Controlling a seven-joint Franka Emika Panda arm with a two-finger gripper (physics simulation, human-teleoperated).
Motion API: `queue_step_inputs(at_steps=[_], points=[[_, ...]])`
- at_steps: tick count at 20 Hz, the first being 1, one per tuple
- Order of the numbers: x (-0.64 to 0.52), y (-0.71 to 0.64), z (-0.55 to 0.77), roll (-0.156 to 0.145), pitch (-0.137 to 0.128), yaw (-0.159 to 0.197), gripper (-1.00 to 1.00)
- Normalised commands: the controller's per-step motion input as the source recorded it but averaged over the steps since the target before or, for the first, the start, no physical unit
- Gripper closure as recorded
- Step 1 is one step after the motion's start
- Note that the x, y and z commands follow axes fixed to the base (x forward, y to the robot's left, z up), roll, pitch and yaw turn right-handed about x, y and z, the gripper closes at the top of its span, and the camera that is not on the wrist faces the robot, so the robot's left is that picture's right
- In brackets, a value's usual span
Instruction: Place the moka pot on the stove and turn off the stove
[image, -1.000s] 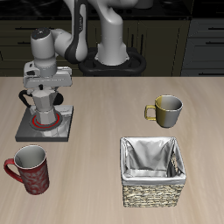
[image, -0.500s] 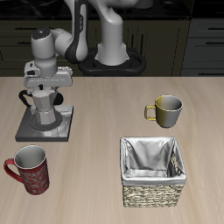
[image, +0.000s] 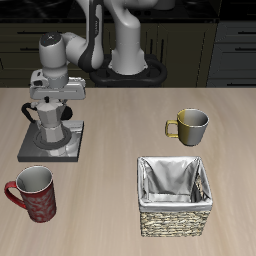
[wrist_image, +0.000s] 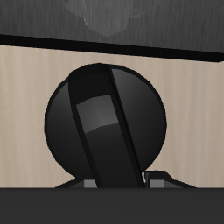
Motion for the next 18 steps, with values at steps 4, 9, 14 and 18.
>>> queue_step_inputs(at_steps=[4, 9, 14, 18], points=[[0.13, 0.08, 0.21, 0.007, -0.003, -0.051, 1.0], [0.24, 0.1, 0.28, -0.015, 0.011, -0.092, 1.0], [0.17, 0.08, 0.13, 0.007, 0.013, -0.062, 1.0], [0.14, 0.11, 0.14, 0.004, 0.015, -0.063, 1.0]])
